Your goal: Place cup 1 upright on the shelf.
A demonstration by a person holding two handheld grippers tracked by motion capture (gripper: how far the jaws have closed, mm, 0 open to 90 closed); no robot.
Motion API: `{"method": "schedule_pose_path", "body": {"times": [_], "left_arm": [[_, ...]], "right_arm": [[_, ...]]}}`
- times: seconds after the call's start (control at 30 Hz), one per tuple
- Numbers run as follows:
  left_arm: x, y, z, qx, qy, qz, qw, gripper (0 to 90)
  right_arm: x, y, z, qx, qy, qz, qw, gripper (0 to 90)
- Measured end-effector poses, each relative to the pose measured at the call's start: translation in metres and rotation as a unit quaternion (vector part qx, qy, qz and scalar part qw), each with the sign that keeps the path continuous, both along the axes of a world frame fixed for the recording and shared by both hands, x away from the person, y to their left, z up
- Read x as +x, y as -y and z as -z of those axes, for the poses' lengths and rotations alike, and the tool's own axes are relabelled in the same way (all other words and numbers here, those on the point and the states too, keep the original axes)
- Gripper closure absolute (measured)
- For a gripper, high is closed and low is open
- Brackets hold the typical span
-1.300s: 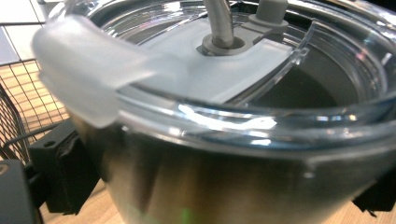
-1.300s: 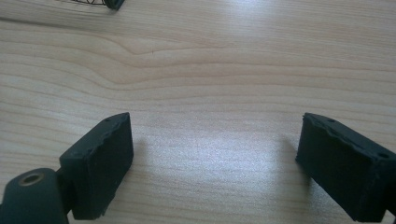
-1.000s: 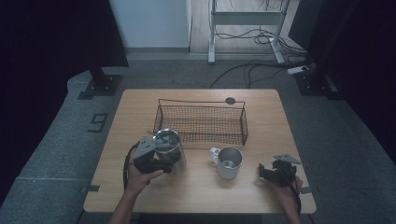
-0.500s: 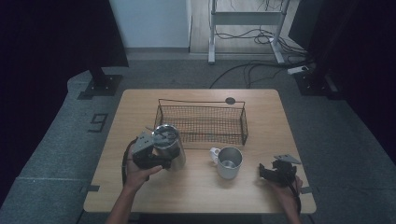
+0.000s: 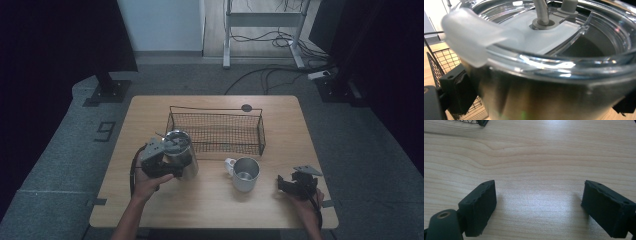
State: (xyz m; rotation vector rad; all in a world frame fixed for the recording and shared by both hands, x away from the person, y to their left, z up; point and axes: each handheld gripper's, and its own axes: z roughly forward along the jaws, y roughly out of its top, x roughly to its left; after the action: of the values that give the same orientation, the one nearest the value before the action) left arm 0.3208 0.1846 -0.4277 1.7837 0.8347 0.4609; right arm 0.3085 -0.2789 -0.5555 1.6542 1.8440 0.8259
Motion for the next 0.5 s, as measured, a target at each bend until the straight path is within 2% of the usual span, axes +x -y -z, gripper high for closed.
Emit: {"method": "schedule_pose_path", "body": {"times": [0.5], "left_arm": [[0.0057, -0.0029, -0.0079, -0.003, 0.0, -0.005, 1.0, 3.9]], "right_arm": [[0.0, 0.0002, 0.0, 0.0, 0.0, 0.001, 1.0, 12.4]]}}
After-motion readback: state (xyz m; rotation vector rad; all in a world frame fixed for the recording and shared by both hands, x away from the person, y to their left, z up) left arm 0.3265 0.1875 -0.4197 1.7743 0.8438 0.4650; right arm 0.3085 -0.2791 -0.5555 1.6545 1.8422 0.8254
